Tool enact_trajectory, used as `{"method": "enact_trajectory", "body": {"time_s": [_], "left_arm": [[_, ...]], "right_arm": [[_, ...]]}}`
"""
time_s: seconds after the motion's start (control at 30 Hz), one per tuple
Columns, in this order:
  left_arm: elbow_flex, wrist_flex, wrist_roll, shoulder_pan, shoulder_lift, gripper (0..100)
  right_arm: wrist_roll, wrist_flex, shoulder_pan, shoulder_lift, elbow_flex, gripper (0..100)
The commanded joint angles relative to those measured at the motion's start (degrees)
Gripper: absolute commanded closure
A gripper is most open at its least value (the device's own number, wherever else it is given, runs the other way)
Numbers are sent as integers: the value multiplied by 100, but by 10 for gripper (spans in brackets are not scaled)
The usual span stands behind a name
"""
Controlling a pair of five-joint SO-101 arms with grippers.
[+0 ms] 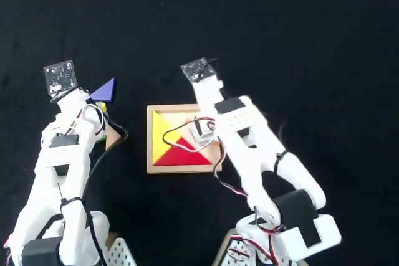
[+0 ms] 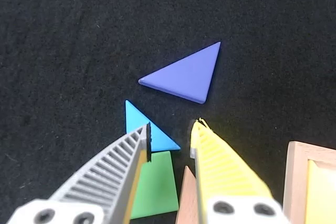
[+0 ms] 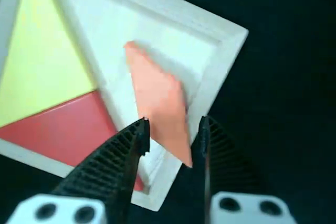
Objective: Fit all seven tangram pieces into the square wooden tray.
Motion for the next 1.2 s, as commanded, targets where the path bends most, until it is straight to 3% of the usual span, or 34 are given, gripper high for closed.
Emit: {"method": "enact_trajectory", "body": {"time_s": [0.0, 0.57, 0.73, 1.0, 1.17], "left_arm": [[-48, -70, -35, -40, -105, 855], [-48, -70, -35, -40, -105, 855], [-48, -70, -35, -40, -105, 855], [-48, -70, -35, -31, -105, 855], [-48, -70, -35, -31, -105, 855]], "right_arm": [[62, -62, 97, -40, -295, 839], [97, -457, -519, -127, -303, 859], [853, -879, -519, -92, -602, 944], [1512, -949, -501, 1209, -1358, 945], [1547, -923, -501, 1833, -1666, 945]]}}
